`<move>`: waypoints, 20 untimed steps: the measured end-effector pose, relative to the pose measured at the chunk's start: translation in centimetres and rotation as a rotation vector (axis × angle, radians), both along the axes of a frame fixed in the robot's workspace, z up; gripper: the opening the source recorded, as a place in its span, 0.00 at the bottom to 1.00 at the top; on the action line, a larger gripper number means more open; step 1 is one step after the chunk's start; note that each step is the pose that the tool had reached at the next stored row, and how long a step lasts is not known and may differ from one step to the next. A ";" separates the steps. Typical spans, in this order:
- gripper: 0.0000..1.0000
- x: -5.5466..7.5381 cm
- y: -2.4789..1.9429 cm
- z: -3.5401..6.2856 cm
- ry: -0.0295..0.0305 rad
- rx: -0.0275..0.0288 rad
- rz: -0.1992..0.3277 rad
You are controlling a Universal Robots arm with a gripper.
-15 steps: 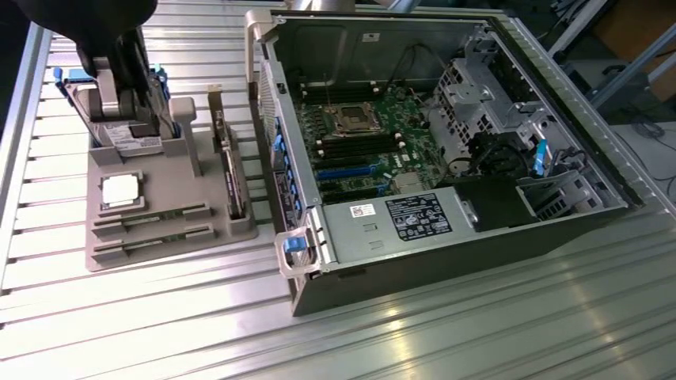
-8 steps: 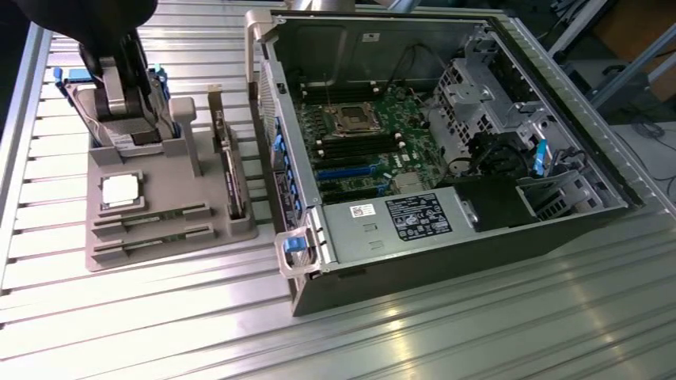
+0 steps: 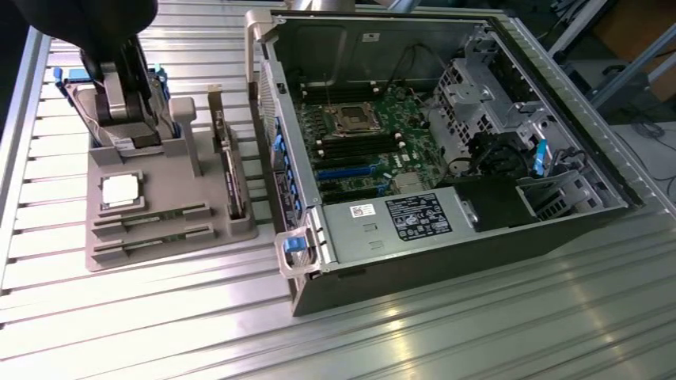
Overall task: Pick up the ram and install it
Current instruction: 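Pick up the ram and move it above insertion slot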
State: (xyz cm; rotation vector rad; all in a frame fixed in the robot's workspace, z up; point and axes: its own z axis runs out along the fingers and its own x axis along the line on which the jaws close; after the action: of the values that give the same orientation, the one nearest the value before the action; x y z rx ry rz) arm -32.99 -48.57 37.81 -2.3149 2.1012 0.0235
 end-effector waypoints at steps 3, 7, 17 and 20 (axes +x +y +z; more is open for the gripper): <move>0.30 -0.5 -0.02 -0.76 0.0000 0.0000 0.000; 0.30 -0.7 -0.02 -1.77 0.0000 0.0001 0.000; 0.30 -1.4 -0.12 -4.28 0.0000 0.0001 0.003; 0.30 -1.4 -0.12 -4.77 0.0000 0.0000 0.005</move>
State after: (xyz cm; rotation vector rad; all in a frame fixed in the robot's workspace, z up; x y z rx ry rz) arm -34.38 -48.69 33.03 -2.3197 2.0960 0.0235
